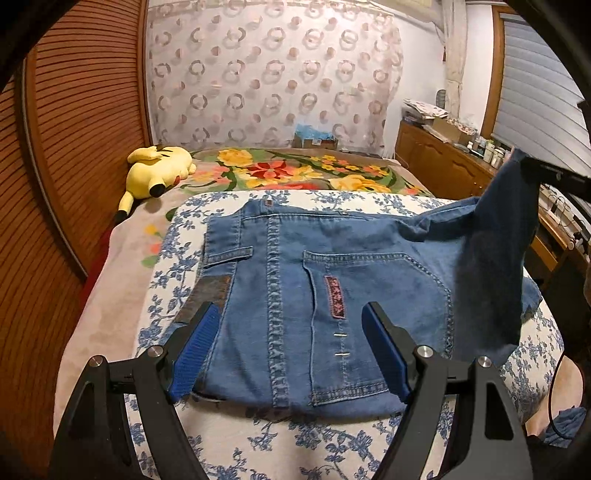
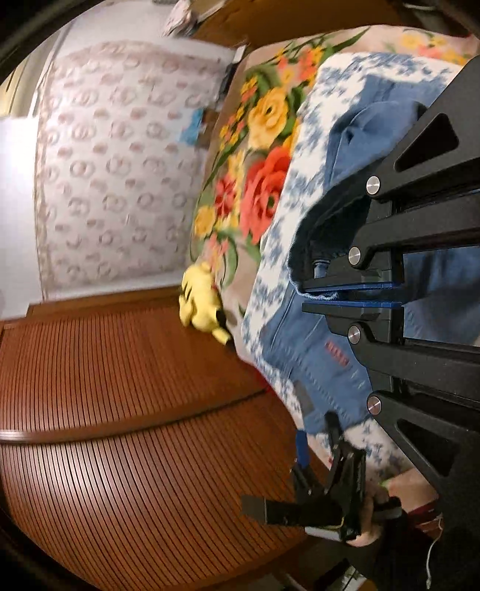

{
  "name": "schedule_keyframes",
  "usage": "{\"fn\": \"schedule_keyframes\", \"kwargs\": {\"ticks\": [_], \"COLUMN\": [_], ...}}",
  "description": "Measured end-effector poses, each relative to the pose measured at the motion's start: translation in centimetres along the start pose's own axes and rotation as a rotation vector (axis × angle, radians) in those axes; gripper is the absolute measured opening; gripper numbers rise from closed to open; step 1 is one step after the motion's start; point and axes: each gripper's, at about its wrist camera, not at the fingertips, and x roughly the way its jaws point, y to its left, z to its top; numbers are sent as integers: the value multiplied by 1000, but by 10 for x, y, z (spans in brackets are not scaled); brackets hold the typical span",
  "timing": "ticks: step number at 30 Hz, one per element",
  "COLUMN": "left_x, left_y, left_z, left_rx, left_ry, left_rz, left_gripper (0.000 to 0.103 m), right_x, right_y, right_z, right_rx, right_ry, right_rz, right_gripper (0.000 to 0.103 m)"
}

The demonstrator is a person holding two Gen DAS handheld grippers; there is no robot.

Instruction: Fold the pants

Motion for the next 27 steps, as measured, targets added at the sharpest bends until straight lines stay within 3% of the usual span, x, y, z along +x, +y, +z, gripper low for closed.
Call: {"fn": "schedule_keyframes", "kwargs": {"ticks": [8, 20, 23, 25, 27], "left_x": [-5, -3, 0, 2, 5], "left_y": [12, 35, 39, 40, 42], "left_z": [-6, -17, -19, -21, -21], "left_rx": [-21, -54, -61, -66, -70], "left_ry": [2, 21, 29, 35, 38], "left_rz": [24, 52, 55, 56, 54], "left_gripper": [80, 80, 80, 80, 80], "right_x": [26, 91, 94, 95, 96], "right_y": [2, 5, 4, 4, 2], "right_z": [10, 13, 19, 20, 24], "right_rx": [-54, -24, -10, -12, -20], "right_ry": [10, 102, 91, 82, 77], "right_rz": [91, 207, 223, 229, 224], "right_gripper": [4, 4, 4, 6, 16]}}
